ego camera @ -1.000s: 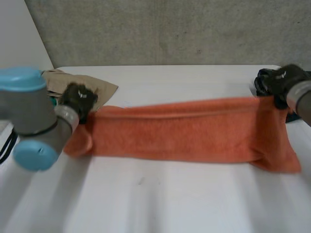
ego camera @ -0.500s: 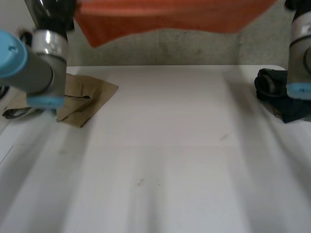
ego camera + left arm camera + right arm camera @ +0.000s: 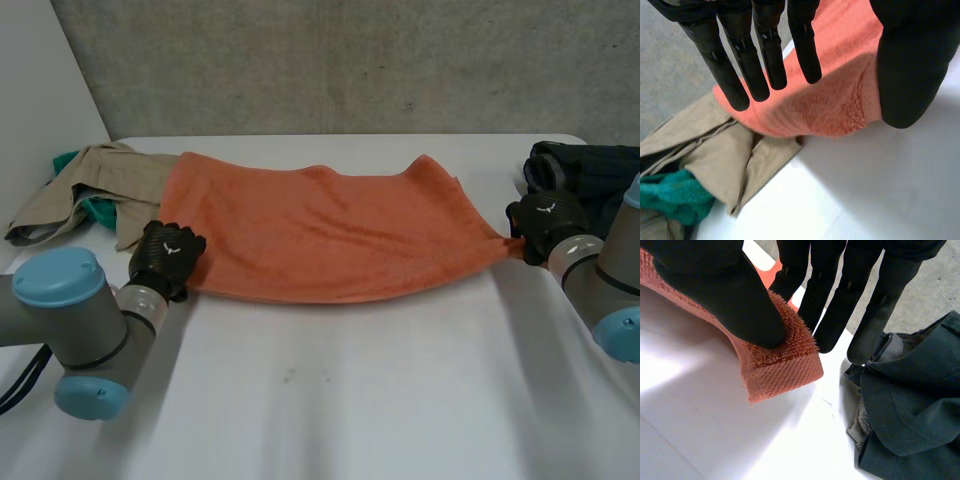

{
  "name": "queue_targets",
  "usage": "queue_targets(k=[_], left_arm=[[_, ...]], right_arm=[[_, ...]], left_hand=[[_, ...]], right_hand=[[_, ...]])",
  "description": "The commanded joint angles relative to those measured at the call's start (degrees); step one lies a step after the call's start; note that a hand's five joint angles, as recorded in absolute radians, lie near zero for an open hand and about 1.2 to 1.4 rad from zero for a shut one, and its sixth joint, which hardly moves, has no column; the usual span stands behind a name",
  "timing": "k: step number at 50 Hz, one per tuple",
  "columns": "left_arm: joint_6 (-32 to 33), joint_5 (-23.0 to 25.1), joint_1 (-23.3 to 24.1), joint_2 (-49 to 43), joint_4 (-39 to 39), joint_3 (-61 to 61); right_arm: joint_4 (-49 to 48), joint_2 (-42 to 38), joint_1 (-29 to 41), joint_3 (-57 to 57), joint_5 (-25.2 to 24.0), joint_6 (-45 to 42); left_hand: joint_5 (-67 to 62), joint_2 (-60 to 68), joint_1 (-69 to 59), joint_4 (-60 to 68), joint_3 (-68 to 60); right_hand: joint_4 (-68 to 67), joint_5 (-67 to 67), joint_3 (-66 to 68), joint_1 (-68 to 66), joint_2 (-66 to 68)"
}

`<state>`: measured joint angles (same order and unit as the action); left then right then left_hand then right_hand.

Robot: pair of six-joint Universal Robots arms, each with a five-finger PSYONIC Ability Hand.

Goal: Fold the laundry.

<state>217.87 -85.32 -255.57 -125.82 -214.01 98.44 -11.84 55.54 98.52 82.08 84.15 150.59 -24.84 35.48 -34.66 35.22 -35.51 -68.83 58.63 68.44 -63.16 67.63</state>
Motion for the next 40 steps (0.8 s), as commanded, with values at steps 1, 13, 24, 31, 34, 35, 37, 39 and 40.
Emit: queue_targets(k=[1,13,24,31,34,35,37,39,40], left_arm=[[-0.08,0.59,-3.52,1.01,-0.01,0.09],[-3.24,1.2,-6.52,1.63,0.17,0.26],[-12.38,6.83,-8.44,3.13,0.78,-0.44],[-13.97,7.71,-10.2,11.29,4.47,2.72],[-13.62,7.88,-11.08,16.83,7.89,4.74],[-13.53,7.88,-11.26,18.32,8.95,5.18],[-13.27,8.15,-11.44,22.8,12.81,6.32],[-13.18,8.59,-11.44,25.53,16.15,6.94],[-13.09,9.28,-11.44,28.32,19.99,7.29]], right_arm=[[0.06,0.53,-0.43,-0.08,-0.03,0.05],[0.15,0.62,-0.26,1.07,-0.03,0.05],[0.41,0.88,-0.17,1.16,0.4,0.05],[3.39,4.13,-0.35,1.16,0.23,-1.79],[8.75,7.91,-0.35,0.89,-0.12,-4.42],[10.16,8.7,-0.35,0.72,-0.21,-5.13],[14.81,10.29,-0.43,0.37,-0.74,-7.41],[17.72,10.99,-0.61,0.36,-1.09,-9.08],[20.6,11.69,-1.05,0.45,-1.26,-11.18]], left_hand=[[-3.63,3.0,-3.82,3.26,-2.96],[-15.04,14.4,-15.22,14.66,-14.36],[-45.16,44.52,-45.34,44.78,-44.49],[-45.16,44.52,-45.34,44.78,-44.49],[-45.16,44.52,-45.34,44.78,-44.49],[-45.16,44.52,-45.34,44.78,-44.49],[-45.16,44.52,-45.34,44.78,-44.49],[-45.16,44.52,-45.34,44.78,-44.49],[-45.16,44.52,-45.34,44.78,-44.49]], right_hand=[[-11.17,11.37,11.56,-16.84,12.37],[-11.17,11.37,11.56,-16.84,12.37],[-11.17,11.37,11.56,-16.84,12.37],[-11.17,11.37,11.56,-16.84,12.37],[-11.17,11.37,11.56,-16.84,12.37],[-11.17,11.37,11.56,-16.84,12.37],[-11.17,11.37,11.56,-16.84,12.37],[-11.17,11.37,11.56,-16.84,12.37],[-11.17,11.37,11.56,-16.84,12.37]])
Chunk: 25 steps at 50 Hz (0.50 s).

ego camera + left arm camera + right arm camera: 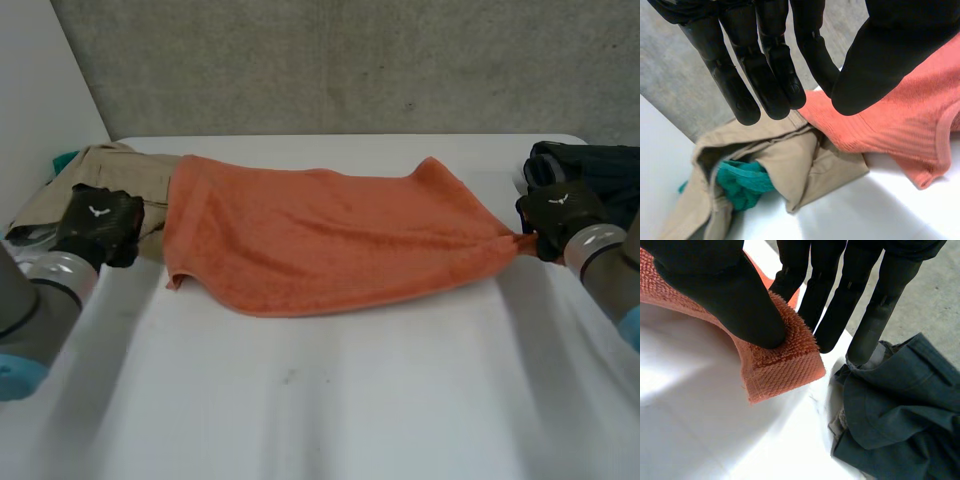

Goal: Fold the laundry.

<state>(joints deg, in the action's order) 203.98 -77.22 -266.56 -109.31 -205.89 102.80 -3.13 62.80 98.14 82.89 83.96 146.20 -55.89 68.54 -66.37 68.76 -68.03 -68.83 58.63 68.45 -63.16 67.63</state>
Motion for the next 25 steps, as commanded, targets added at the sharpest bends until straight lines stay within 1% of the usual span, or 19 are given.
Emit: queue_targets(k=[1,3,4,6,8,9,10,11,12,17,20,25], left_arm=[[0.8,1.63,-0.37,13.23,13.83,3.11],[0.89,2.6,-0.28,15.78,17.78,3.46],[0.8,3.48,-0.11,17.97,21.11,4.07],[0.54,4.36,-0.19,19.39,22.37,4.86],[0.27,6.2,-0.46,19.4,20.37,5.74],[0.1,6.82,-0.28,18.79,19.13,5.92],[0.01,7.52,-0.11,17.65,17.55,6.09],[0.01,7.88,0.07,16.42,16.49,6.18],[0.18,8.23,0.33,12.49,14.22,6.27],[-0.08,7.97,1.48,1.57,11.83,3.55],[-0.08,7.97,2.0,-2.91,11.65,1.36],[-0.08,8.14,1.92,-7.31,9.99,-1.28]], right_arm=[[13.4,4.88,-0.75,-0.19,-1.08,-8.03],[16.3,6.1,-0.84,0.34,-1.17,-10.66],[18.57,7.42,-0.93,0.78,-1.26,-12.59],[19.65,8.39,-1.02,1.39,-1.34,-13.75],[19.04,8.75,-0.84,2.1,-1.87,-13.49],[18.6,8.75,-0.76,2.36,-2.05,-13.23],[18.16,8.75,-0.67,2.63,-2.05,-12.96],[17.11,8.75,-0.58,2.98,-2.05,-12.44],[16.49,8.75,-0.58,3.15,-1.96,-12.09],[12.71,8.57,-0.67,3.94,-1.87,-9.36],[11.04,8.48,-0.84,4.65,-2.22,-6.99],[9.11,8.13,-1.28,5.61,-2.49,-5.58]], left_hand=[[-14.11,11.46,-13.63,11.24,-11.97],[-14.11,11.46,-13.63,11.24,-11.97],[-14.11,11.46,-13.63,11.24,-11.97],[-14.11,11.46,-13.63,11.24,-11.97],[-14.11,11.46,-13.63,11.24,-11.97],[-8.81,6.15,-8.32,5.94,-6.66],[8.56,-11.22,9.05,-11.44,10.71],[18.9,-21.55,19.38,-21.77,21.04],[28.49,-31.14,28.98,-31.36,30.64],[28.25,-30.91,28.74,-31.13,30.4],[28.25,-30.91,28.74,-31.13,30.4],[27.75,-30.4,28.24,-30.62,29.89]], right_hand=[[-11.17,11.37,11.55,-16.84,12.37],[-11.17,11.37,11.55,-16.84,12.37],[-11.17,11.37,11.55,-16.84,12.37],[-11.17,11.37,11.55,-16.84,12.37],[-11.17,11.37,11.55,-16.84,12.37],[-11.17,11.37,11.55,-16.84,12.37],[-11.17,11.37,11.55,-16.84,12.37],[-11.17,11.37,11.55,-16.84,12.37],[-11.17,11.37,11.55,-16.84,12.37],[-11.17,11.37,11.55,-16.84,12.37],[-11.17,11.37,11.55,-16.84,12.37],[-11.17,11.37,11.55,-16.84,12.37]])
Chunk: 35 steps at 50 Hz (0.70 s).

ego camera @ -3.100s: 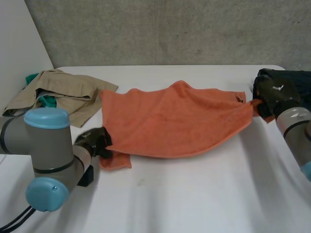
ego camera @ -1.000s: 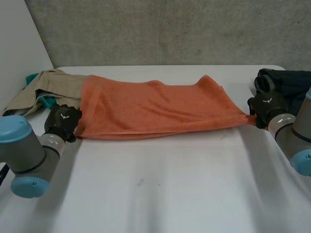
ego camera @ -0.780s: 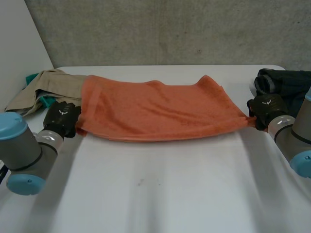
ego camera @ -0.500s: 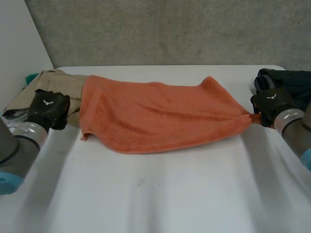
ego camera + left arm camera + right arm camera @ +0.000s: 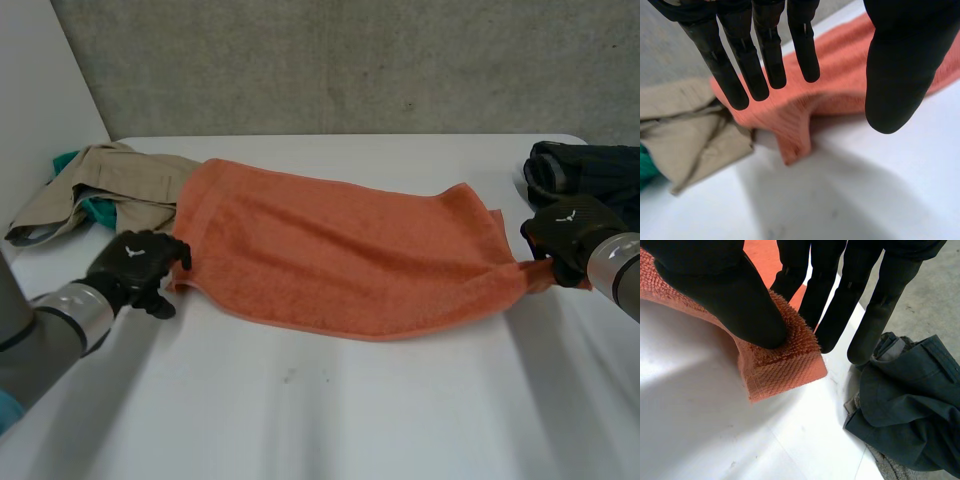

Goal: Fold the laundry.

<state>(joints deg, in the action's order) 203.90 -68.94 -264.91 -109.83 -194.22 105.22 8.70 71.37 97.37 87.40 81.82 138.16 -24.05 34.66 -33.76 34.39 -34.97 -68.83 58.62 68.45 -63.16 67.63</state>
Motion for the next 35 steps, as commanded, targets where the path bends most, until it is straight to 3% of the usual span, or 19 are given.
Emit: queue_targets(k=[1,7,17,21,25,26,32,35], left_arm=[[0.01,-0.14,0.28,-7.5,-2.3,-4.23],[0.0,-0.4,0.36,-11.02,-8.01,-7.31],[-0.08,-1.28,0.54,-16.38,-9.6,-12.67],[-0.08,-2.16,0.54,-17.61,-9.6,-14.25],[-0.08,-2.68,0.71,-18.05,-9.69,-15.22],[-0.08,-3.03,0.72,-18.05,-9.69,-15.4],[0.18,-7.95,0.98,-16.65,-9.08,-14.35],[0.09,-11.03,1.24,-10.43,-8.72,-11.72]], right_arm=[[-3.07,-0.44,-0.86,1.37,-0.34,2.55],[-4.83,-0.53,-1.74,3.04,-0.43,2.46],[-5.63,-1.41,-1.74,4.45,-0.43,2.55],[-6.59,-1.58,-1.65,4.88,-0.34,2.55],[-7.64,-1.5,-1.83,5.24,-0.34,2.55],[-7.82,-1.5,-1.83,5.24,-0.34,2.55],[-8.09,-1.41,-1.65,5.41,-0.34,2.73],[-7.65,-1.41,-1.65,5.5,-0.34,2.72]], left_hand=[[-4.42,3.81,-4.71,4.08,-3.51],[-8.96,8.35,-9.26,8.62,-8.05],[-13.66,13.05,-13.96,13.33,-12.75],[-21.06,20.45,-21.36,20.73,-20.15],[-37.84,37.22,-38.13,37.5,-36.92],[-45.87,45.26,-46.16,45.53,-44.95],[-45.95,45.34,-46.24,45.61,-45.03],[-45.95,45.34,-46.24,45.61,-45.03]], right_hand=[[-11.17,11.38,11.55,-16.84,12.37],[-11.17,11.38,11.55,-16.84,12.37],[-11.17,11.38,11.55,-16.84,12.37],[-11.17,11.38,11.55,-16.84,12.37],[-11.17,11.38,11.55,-16.84,12.37],[-11.17,11.38,11.55,-16.84,12.37],[-11.17,11.38,11.55,-16.84,12.37],[-11.17,11.38,11.55,-16.84,12.37]])
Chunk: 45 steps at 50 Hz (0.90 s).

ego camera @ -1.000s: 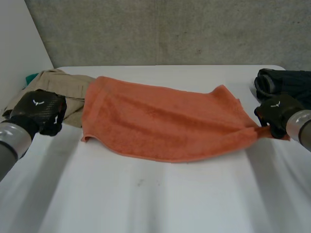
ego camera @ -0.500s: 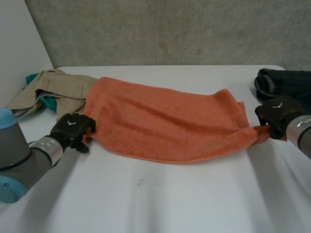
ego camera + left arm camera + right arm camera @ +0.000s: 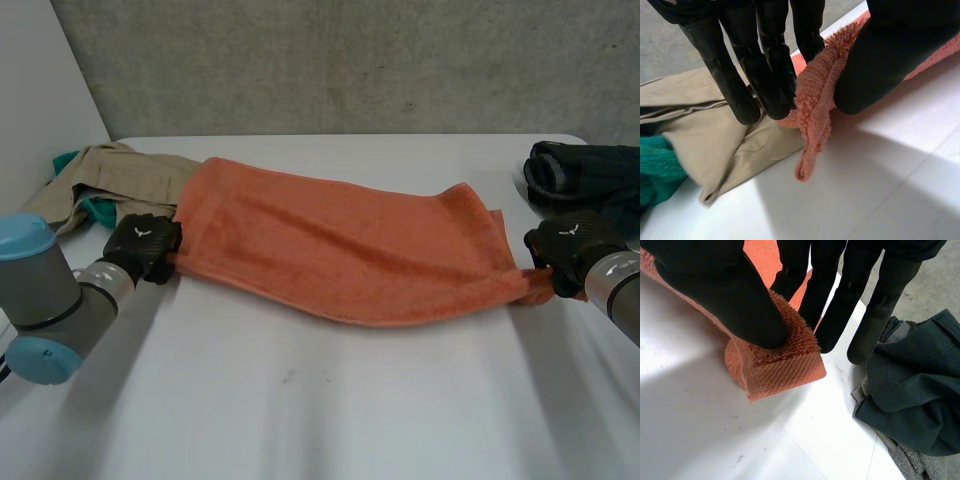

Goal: Fold the laundry.

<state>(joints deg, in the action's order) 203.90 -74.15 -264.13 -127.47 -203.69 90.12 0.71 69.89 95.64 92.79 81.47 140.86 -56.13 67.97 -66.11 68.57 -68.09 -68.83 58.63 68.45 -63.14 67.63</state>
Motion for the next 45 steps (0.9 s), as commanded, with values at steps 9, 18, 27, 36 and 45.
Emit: queue_targets(k=[9,18,27,36,45], left_arm=[[5.18,-6.1,-0.07,32.87,9.95,20.17],[21.53,-6.01,-1.48,51.61,38.52,31.43],[22.77,-5.74,-0.78,41.81,23.99,29.6],[22.6,-6.36,4.93,20.08,9.72,9.05],[19.0,-10.48,8.19,13.91,-6.62,-18.82]], right_arm=[[9.82,4.46,-0.36,-0.06,-0.09,-6.37],[26.09,10.62,-6.34,3.54,-0.17,-24.39],[17.59,8.7,-6.17,2.84,-0.44,-20.2],[5.63,-1.77,-1.34,-7.95,1.32,-10.61],[-20.86,-2.74,2.45,-24.75,6.59,5.1]], left_hand=[[-13.87,12.03,-13.89,11.43,-11.91],[-13.87,12.03,-13.89,11.43,-11.91],[-13.87,12.03,-13.89,11.43,-11.91],[-13.87,12.03,-13.89,11.43,-11.91],[-13.87,12.03,-13.89,11.43,-11.91]], right_hand=[[-11.17,11.37,11.55,-16.86,12.37],[-11.17,11.37,11.55,-16.86,12.37],[-11.17,11.37,11.55,-16.86,12.37],[-11.17,11.37,11.55,-16.86,12.37],[-11.17,11.37,11.55,-16.86,12.37]])
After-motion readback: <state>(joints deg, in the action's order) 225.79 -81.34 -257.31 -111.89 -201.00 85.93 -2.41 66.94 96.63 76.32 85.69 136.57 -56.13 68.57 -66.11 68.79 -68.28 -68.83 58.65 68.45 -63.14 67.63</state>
